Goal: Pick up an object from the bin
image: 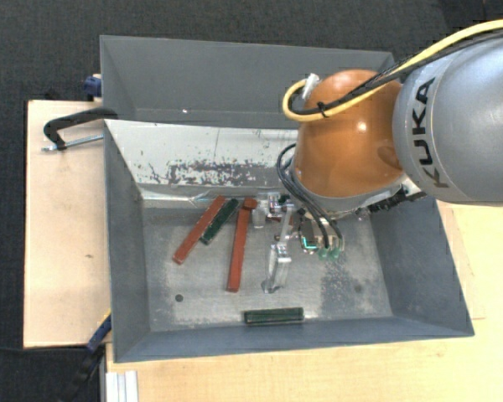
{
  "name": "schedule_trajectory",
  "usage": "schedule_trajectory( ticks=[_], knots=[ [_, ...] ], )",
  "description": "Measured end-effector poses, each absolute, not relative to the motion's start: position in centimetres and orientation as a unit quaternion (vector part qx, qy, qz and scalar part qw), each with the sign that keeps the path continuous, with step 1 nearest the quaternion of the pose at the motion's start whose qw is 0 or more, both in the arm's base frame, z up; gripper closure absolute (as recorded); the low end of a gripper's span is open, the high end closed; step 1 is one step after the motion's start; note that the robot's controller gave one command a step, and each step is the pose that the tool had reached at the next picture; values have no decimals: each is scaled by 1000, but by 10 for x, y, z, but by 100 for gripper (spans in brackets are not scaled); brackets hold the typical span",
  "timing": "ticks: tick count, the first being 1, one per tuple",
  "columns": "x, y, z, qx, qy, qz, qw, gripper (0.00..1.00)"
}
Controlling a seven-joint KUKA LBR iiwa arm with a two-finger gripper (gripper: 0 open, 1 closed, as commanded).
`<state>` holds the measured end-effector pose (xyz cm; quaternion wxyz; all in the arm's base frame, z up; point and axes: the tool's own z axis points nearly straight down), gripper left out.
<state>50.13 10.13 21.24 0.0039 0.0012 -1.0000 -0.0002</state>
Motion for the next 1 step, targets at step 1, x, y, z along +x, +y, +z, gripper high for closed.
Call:
schedule_trajectory(
  ticks=[1],
  knots=[
    [503,101,217,0,-1000,-1,-1,0]
  ],
)
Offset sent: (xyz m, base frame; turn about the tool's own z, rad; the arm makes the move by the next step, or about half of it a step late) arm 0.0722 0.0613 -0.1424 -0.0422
